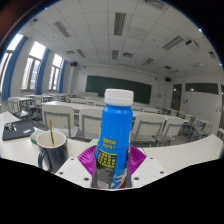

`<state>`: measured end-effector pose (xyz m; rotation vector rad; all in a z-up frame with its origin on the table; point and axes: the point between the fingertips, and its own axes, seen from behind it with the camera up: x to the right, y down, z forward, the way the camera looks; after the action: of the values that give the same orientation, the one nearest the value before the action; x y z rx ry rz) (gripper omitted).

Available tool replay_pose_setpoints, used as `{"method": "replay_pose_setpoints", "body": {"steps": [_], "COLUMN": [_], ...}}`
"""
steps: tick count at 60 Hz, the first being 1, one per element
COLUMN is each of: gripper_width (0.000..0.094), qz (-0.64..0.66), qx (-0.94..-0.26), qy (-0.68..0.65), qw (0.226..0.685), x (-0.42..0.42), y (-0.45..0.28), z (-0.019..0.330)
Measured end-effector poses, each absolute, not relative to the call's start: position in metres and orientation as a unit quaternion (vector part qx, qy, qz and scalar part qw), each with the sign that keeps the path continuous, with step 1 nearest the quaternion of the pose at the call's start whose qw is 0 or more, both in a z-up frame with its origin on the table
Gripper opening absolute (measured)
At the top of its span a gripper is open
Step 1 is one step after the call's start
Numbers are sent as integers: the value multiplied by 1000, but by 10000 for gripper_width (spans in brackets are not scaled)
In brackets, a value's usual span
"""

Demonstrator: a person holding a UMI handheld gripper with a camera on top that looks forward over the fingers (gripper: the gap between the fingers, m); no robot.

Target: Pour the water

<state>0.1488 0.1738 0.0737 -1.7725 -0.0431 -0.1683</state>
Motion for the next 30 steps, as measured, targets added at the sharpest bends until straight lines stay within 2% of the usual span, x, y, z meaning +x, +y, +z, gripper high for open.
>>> {"method": "replay_pose_setpoints", "body": {"steps": [8, 11, 14, 18, 21, 30], "gripper_width": [417, 516, 616, 870, 827, 856], "qz": [-53, -52, -53, -38, -28, -6], "qx": [-774, -777, -782, -803, -805, -802], "qy": [8, 6, 2, -16, -15, -3], "qw": [630, 628, 621, 595, 593, 598], "x": [154, 163, 148, 145, 139, 135], "y": [176, 180, 172, 168, 154, 102], "z": [71, 79, 71, 62, 70, 89]}}
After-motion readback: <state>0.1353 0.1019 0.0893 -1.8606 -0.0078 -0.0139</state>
